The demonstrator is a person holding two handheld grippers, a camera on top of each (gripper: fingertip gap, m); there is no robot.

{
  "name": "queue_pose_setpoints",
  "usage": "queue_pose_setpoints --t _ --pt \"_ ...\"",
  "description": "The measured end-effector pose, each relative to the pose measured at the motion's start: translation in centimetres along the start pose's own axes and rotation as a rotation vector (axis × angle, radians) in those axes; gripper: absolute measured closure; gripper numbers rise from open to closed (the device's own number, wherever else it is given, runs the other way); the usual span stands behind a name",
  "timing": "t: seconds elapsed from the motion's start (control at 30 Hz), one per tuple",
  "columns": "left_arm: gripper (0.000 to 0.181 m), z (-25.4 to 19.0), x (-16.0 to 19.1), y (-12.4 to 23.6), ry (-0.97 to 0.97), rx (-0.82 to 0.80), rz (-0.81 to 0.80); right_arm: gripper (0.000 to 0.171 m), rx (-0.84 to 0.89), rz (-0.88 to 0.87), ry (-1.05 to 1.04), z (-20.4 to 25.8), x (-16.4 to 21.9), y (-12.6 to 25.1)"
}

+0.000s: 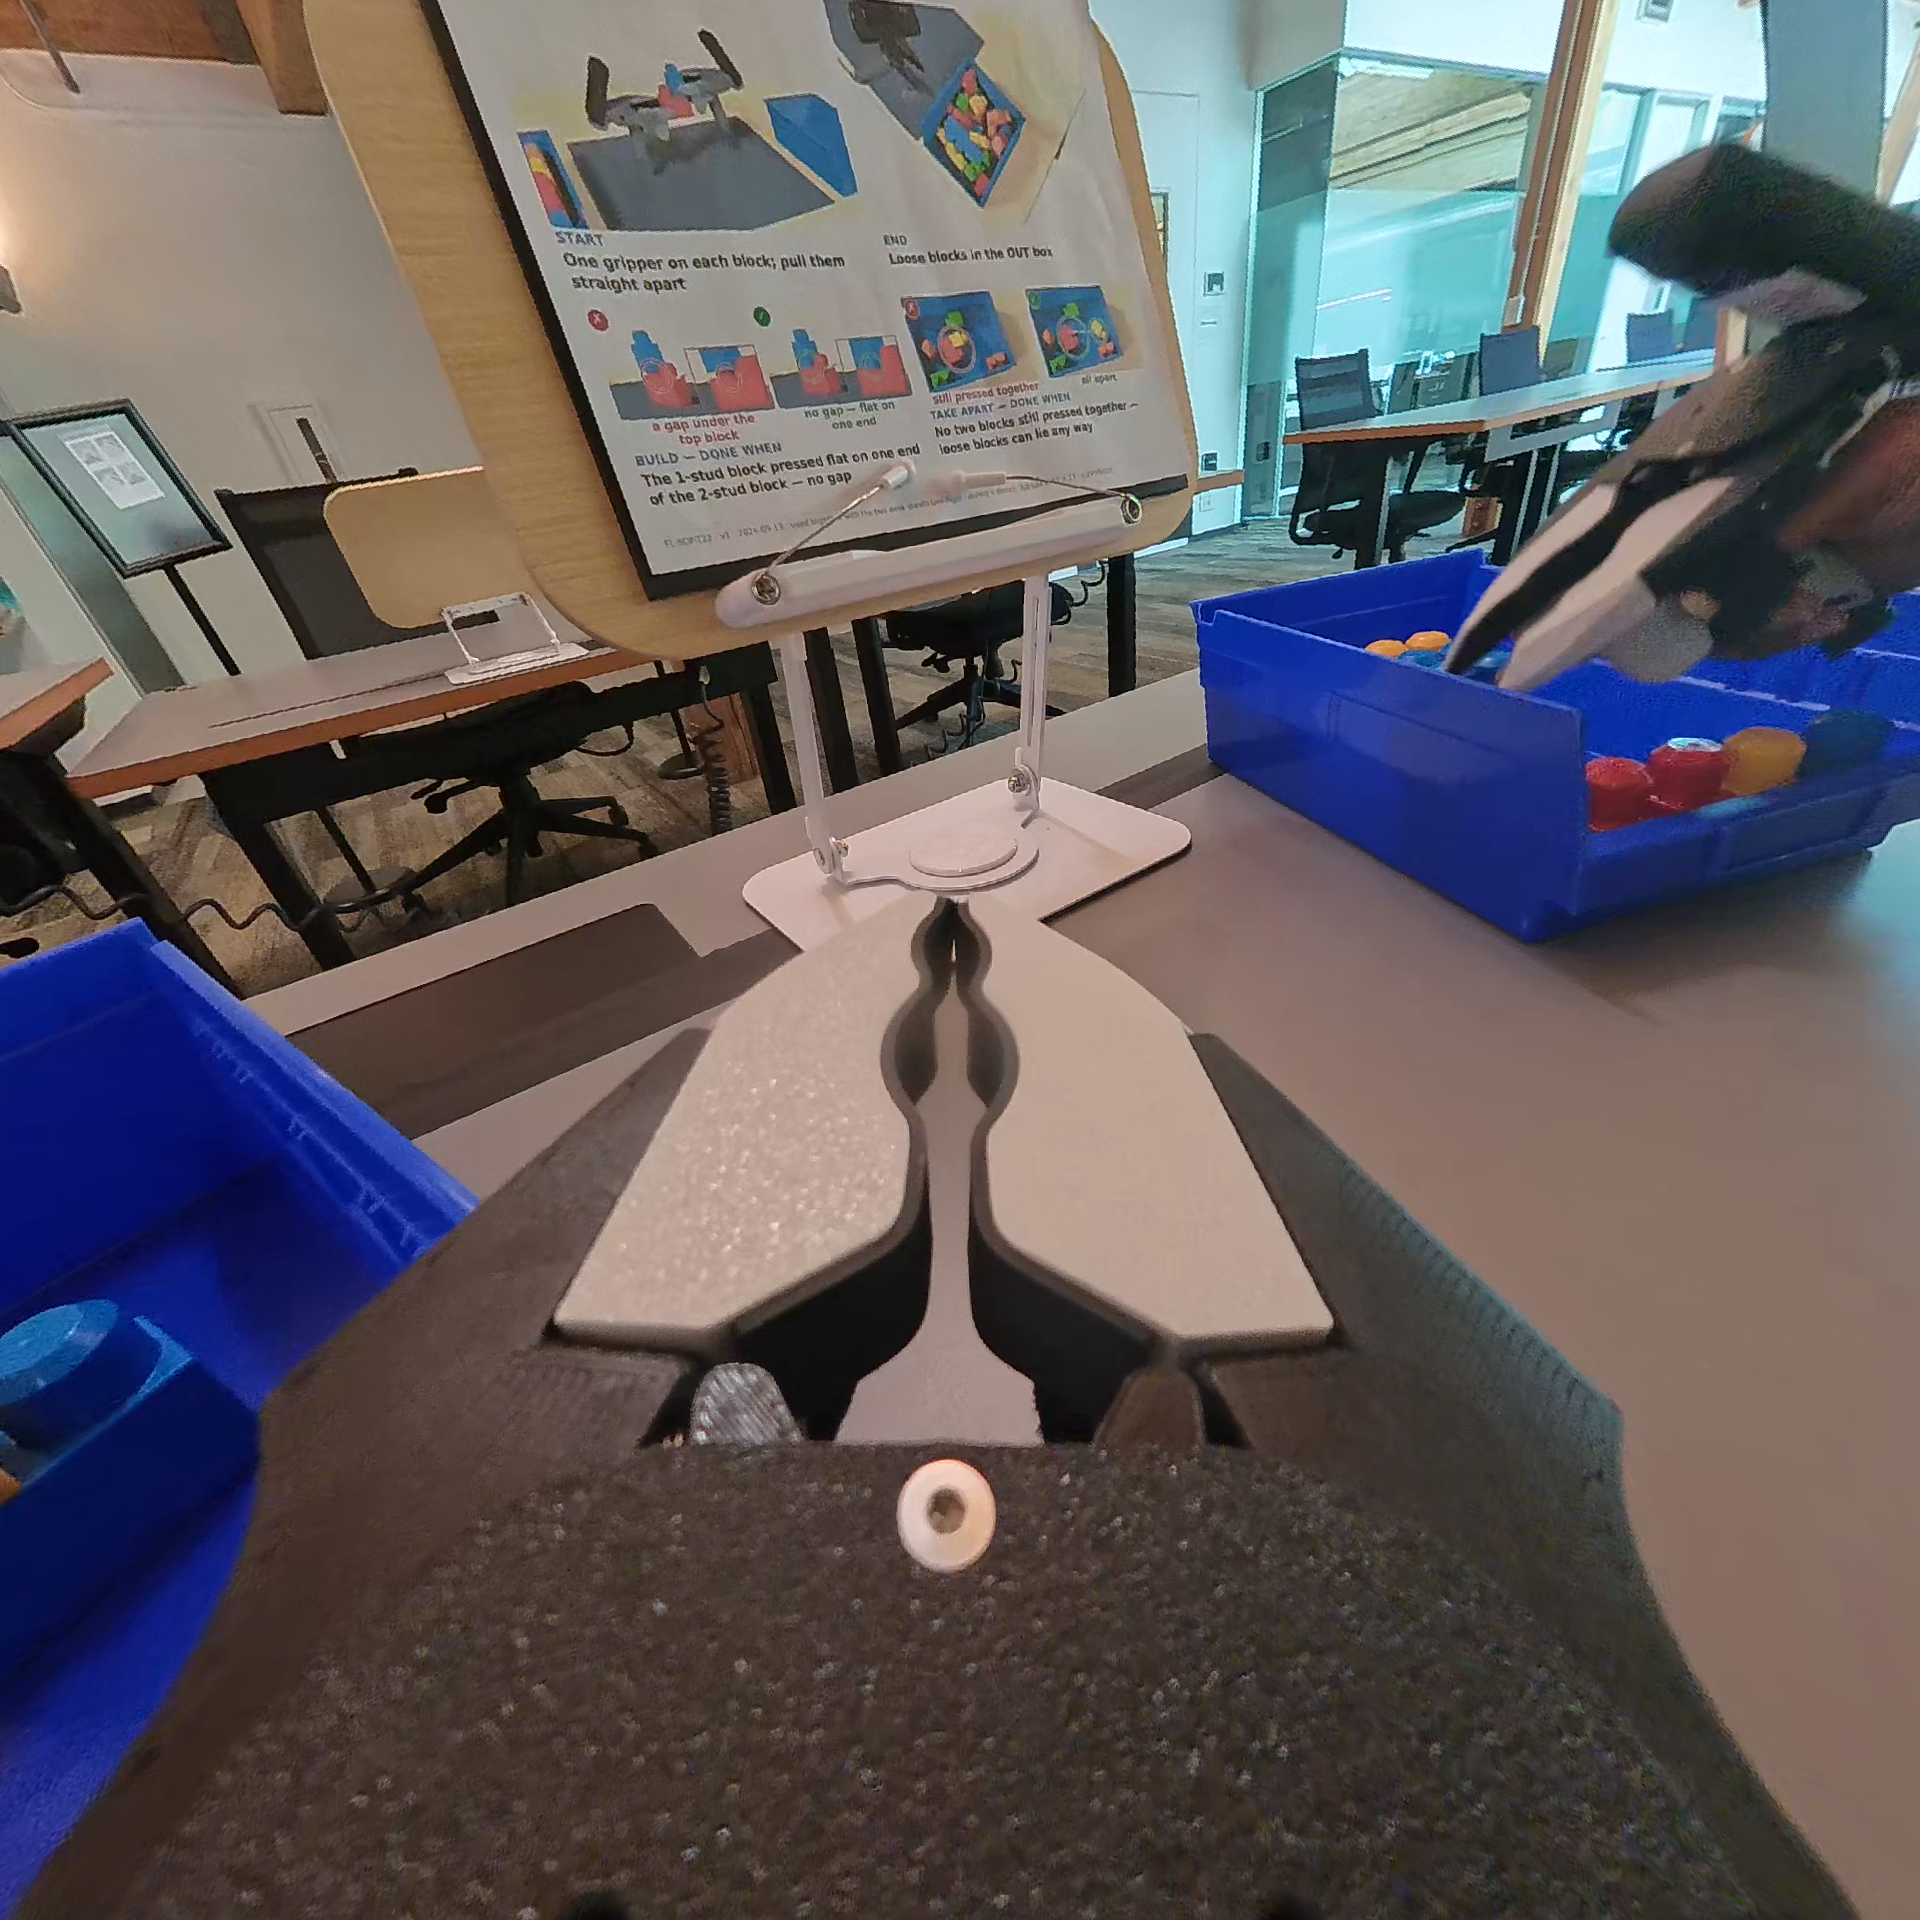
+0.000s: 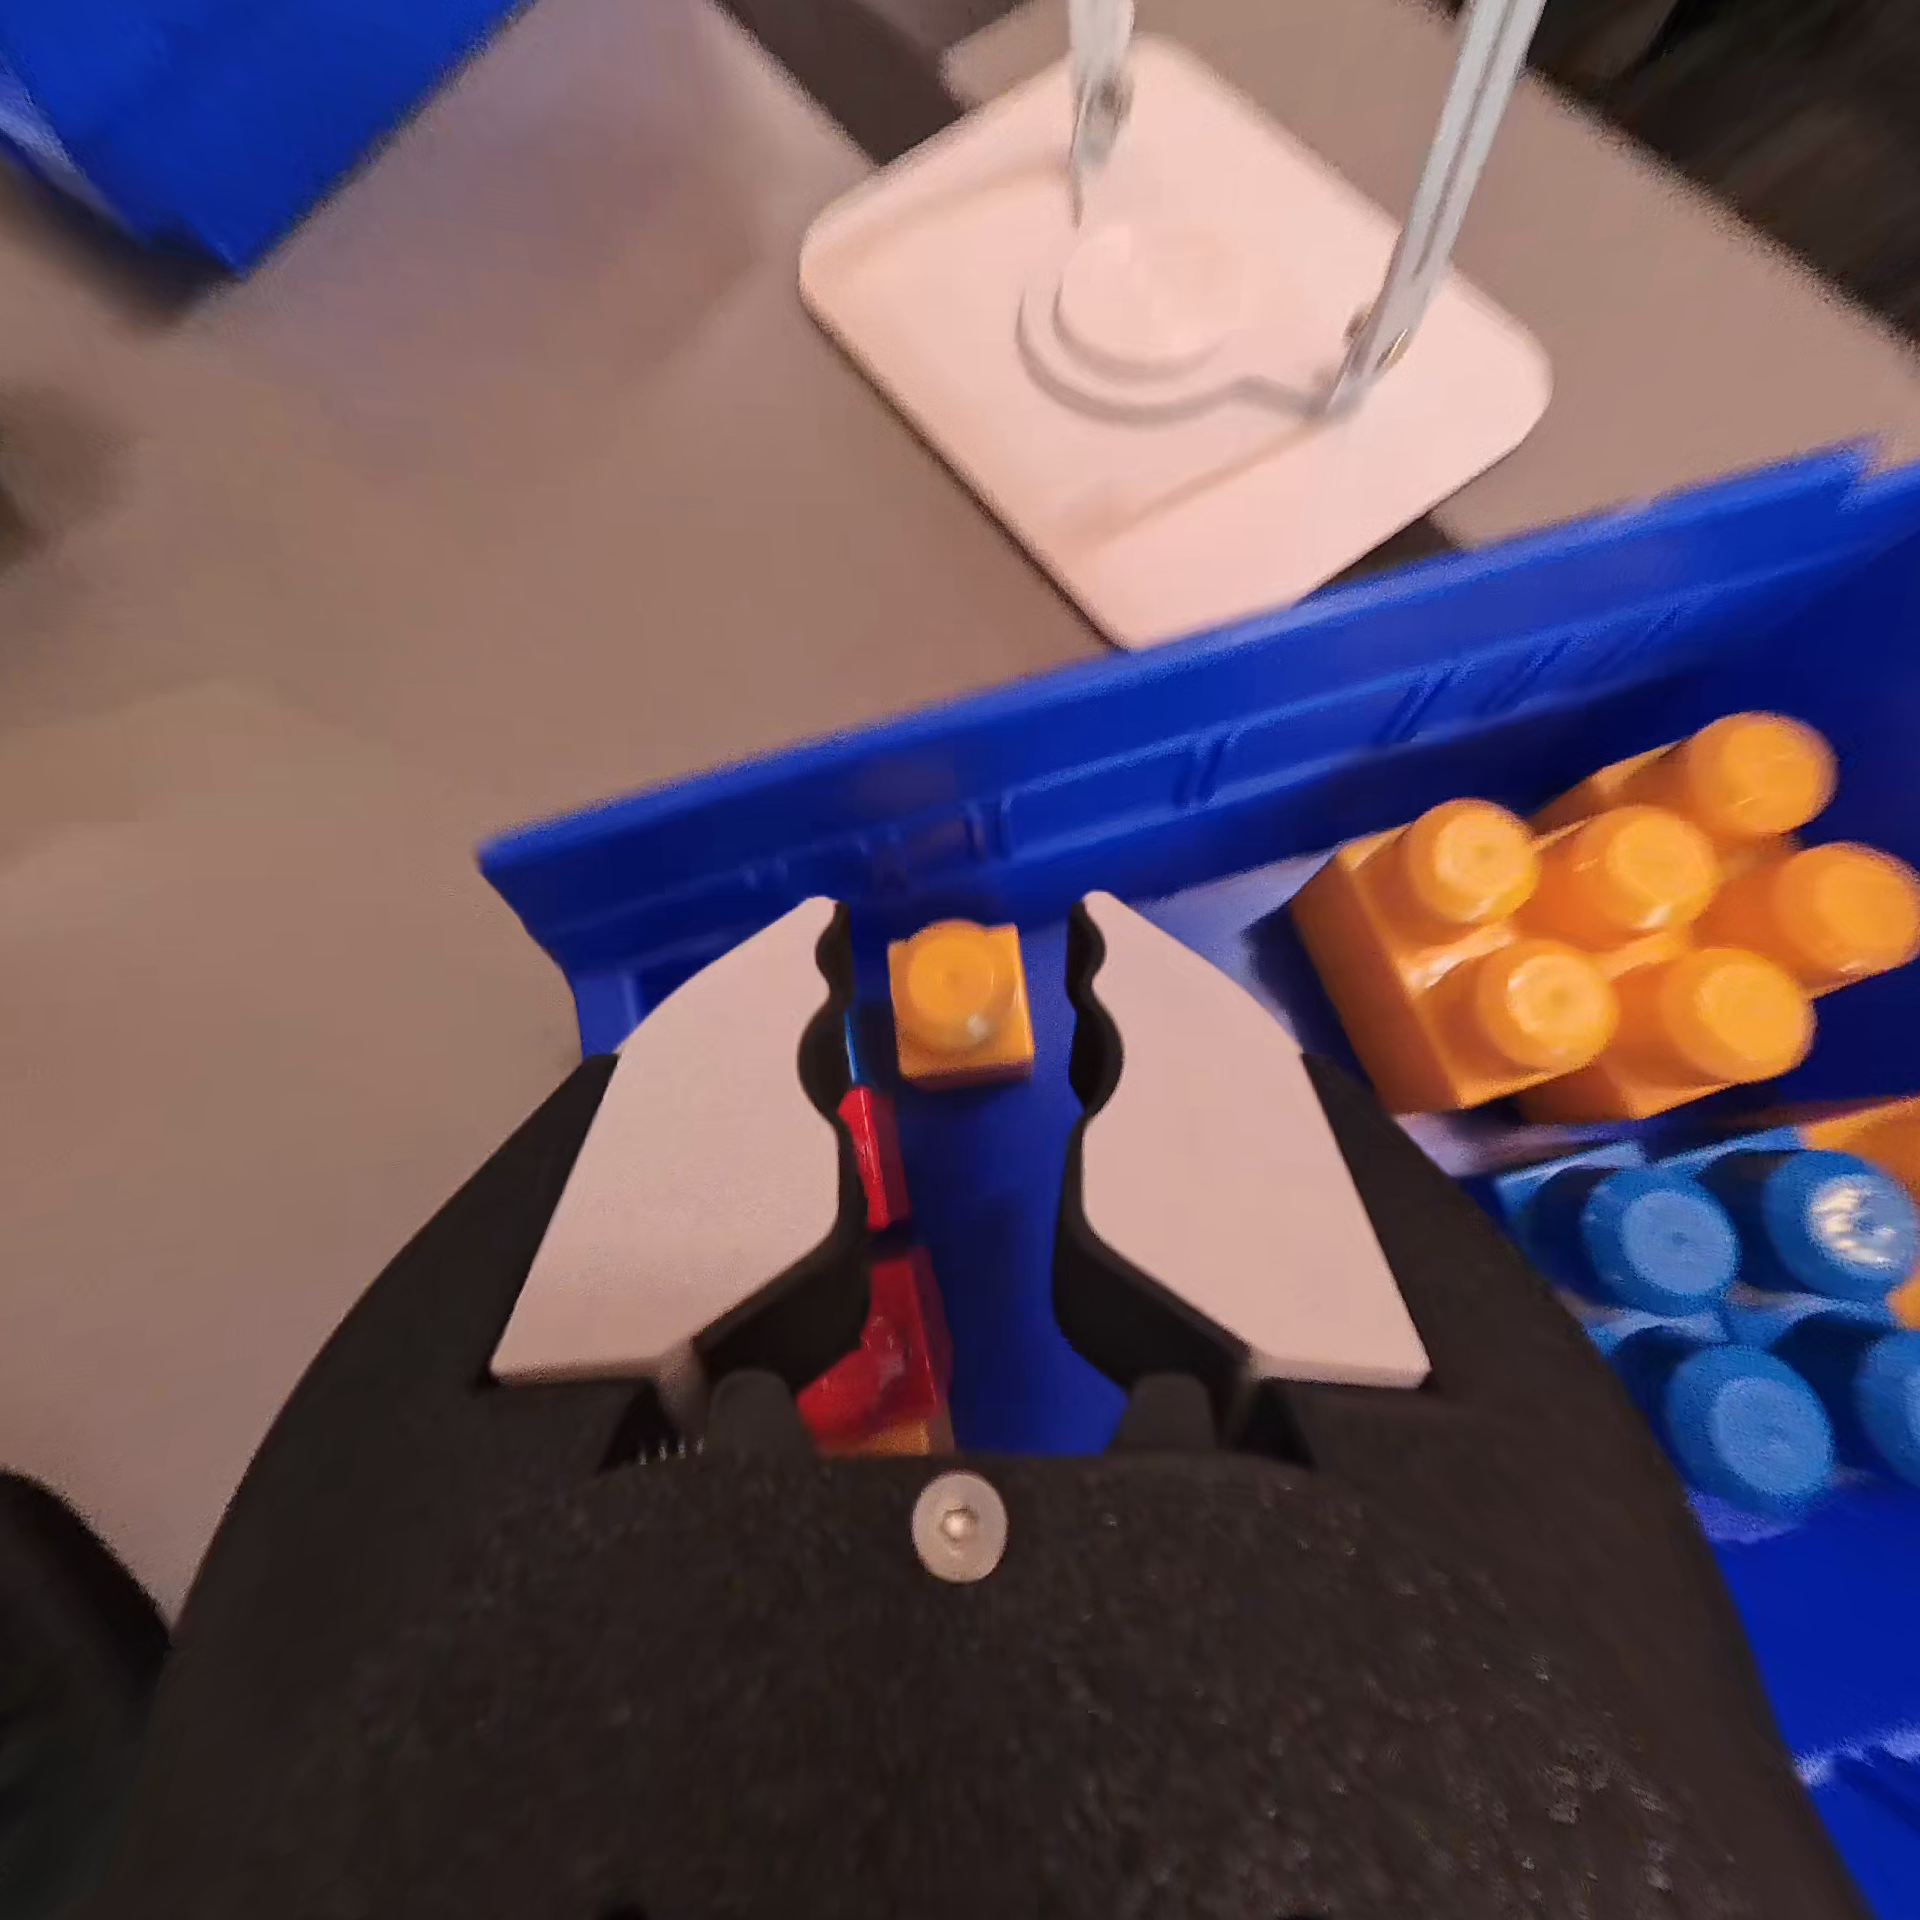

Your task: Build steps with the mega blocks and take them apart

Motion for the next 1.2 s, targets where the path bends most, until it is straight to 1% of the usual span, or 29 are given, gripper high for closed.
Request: queue_pose_setpoints --t 0.17,0.23,0.3,0.37,0.43,0.47,0.6,0.7,0.8,0.83,0.9,1.0,1.1,1.2 --pt "0.181 0.0 0.1 0.0 -0.002 -0.003 0.002 0.138 0.134 -0.341 0.064 2.4 -6.3 2.7" --pt "0.181 0.0 0.0 0.0 -0.002 -0.009 -0.003 0.142 0.158 -0.425 0.1 4.5 -7.8 2.5" --pt "0.181 0.1 0.0 0.0 -0.007 -0.018 -0.007 0.146 0.17 -0.471 0.113 6.6 -8.6 1.5" --pt "0.181 0.2 -0.1 0.1 -0.013 -0.028 -0.011 0.156 0.185 -0.505 0.071 8.3 -8.8 0.1" --pt "0.181 0.4 -0.2 0.1 -0.019 -0.042 -0.013 0.161 0.191 -0.533 0.007 9.5 -8.6 -1.6" --pt "0.181 0.6 -0.2 0.1 -0.022 -0.052 -0.015 0.169 0.193 -0.549 -0.023 10.0 -8.4 -2.4" --pt "0.181 1.9 -0.9 0.4 -0.034 -0.132 -0.04 0.171 0.176 -0.574 -0.045 11.5 -7.1 -5.8" --pt "0.181 4.4 -1.9 1.2 -0.039 -0.273 -0.078 0.171 0.141 -0.614 -0.042 12.0 -6.5 -7.3" --pt "0.181 8.2 -2.6 2.3 -0.024 -0.447 -0.111 0.171 0.117 -0.625 -0.037 12.1 -6.3 -7.8" --pt "0.174 9.5 -2.6 2.6 -0.012 -0.495 -0.115 0.171 0.11 -0.639 -0.038 12.2 -6.3 -7.8" --pt "0.167 12.1 -2.2 3.2 0.006 -0.583 -0.099 0.171 0.083 -0.652 -0.041 12.5 -6.3 -8.2" --pt "0.15 15.7 -1.1 3.6 0.036 -0.694 -0.053 0.171 0.081 -0.637 -0.014 12.8 -6.2 -8.8" --pt "0.137 18.6 0.6 3.5 0.07 -0.776 0.049 0.171 0.076 -0.623 0.002 13.0 -6.1 -9.2" --pt "0.128 20.5 2.6 2.9 0.155 -0.798 0.188 0.171 0.038 -0.604 -0.012 13.4 -5.8 -9.8"
Point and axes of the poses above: each gripper's, where its closed fingertips meet, y back along the fingers, x out of its underside, z = x × y across the jaws, the point moved 3 cm from there along y, back along the fingers, and after that the axes turned 10 degrees about -x, right-handed, at the moved point
